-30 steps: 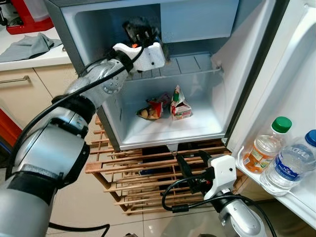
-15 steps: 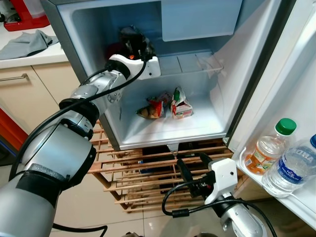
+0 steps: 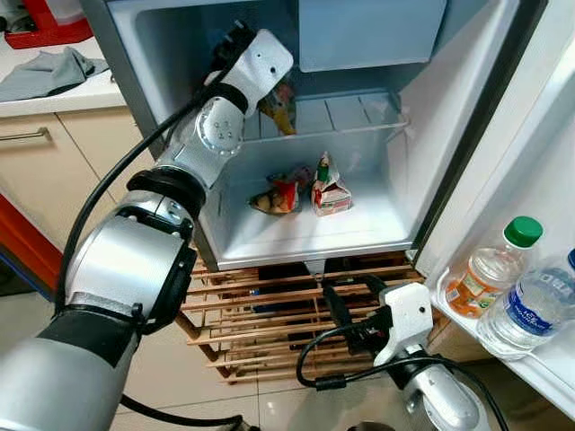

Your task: Restocking fridge

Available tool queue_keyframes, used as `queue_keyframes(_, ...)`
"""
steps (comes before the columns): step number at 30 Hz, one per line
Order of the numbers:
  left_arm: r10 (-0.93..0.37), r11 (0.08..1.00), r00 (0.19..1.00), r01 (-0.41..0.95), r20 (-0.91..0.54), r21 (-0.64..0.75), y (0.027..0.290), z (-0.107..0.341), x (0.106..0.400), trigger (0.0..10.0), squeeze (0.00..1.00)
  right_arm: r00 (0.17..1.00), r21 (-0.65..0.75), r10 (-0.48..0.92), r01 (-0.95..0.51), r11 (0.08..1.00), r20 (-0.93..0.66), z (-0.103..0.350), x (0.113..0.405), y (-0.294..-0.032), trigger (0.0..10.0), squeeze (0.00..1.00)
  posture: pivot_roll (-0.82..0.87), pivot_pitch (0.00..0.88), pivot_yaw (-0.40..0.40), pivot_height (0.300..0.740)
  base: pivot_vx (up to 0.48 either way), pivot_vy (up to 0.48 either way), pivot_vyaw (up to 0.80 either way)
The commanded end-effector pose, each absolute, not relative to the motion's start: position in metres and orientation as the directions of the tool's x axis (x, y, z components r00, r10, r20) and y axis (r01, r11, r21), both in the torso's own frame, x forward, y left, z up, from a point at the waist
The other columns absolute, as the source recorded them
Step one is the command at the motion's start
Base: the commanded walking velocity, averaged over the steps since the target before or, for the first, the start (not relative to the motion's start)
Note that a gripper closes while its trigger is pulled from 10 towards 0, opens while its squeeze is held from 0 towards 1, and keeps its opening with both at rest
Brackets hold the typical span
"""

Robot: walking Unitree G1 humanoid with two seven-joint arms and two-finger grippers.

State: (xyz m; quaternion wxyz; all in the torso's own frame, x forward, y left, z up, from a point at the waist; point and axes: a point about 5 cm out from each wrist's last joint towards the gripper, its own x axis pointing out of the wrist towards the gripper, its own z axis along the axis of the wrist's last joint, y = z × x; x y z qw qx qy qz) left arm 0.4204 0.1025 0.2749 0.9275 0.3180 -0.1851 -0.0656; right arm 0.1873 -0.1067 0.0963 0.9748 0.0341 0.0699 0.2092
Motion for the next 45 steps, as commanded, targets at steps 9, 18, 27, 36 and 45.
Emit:
queue_keyframes(9, -0.402, 0.883, 0.869, 0.285, 0.288, 0.373, 0.099, 0.256, 0.408, 10.0, 1.00, 0.904, 0.095, 0.411, -0.402, 0.911, -0.114, 0.095, 0.195, -0.106, 10.0, 0.08, -0.22, 0.000, 0.086, 0.740, 0.000, 0.000, 0.00)
queue_keyframes(18, -0.561, 0.826, 0.789, 0.516, 0.251, 0.228, 0.089, 0.212, 0.334, 10.0, 0.00, 0.900, 0.096, 0.430, -0.422, 0.901, -0.077, 0.099, 0.222, -0.107, 10.0, 0.08, -0.14, 0.000, 0.045, 0.740, 0.000, 0.000, 0.00)
queue_keyframes(27, -0.544, 0.839, 0.820, 0.534, 0.180, 0.101, 0.104, 0.190, 0.290, 10.0, 0.00, 0.909, 0.077, 0.413, -0.409, 0.909, -0.047, 0.099, 0.238, -0.112, 10.0, 0.08, -0.14, 0.000, 0.048, 0.740, 0.000, 0.000, 0.00)
queue_keyframes(36, -0.151, 0.987, 0.985, 0.155, -0.081, 0.050, 0.185, 0.110, 0.251, 10.0, 0.00, 0.989, 0.125, 0.115, -0.104, 0.987, -0.089, 0.080, 0.231, -0.164, 10.0, 0.09, -0.15, 0.000, 0.055, 0.740, 0.000, 0.000, 0.00)
queue_keyframes(45, -0.149, 0.988, 0.989, 0.150, -0.025, 0.032, 0.175, 0.119, 0.248, 10.0, 0.00, 0.982, 0.076, 0.163, -0.156, 0.985, -0.099, 0.073, 0.234, -0.170, 10.0, 0.08, -0.14, 0.000, 0.026, 0.740, 0.000, 0.000, 0.00)
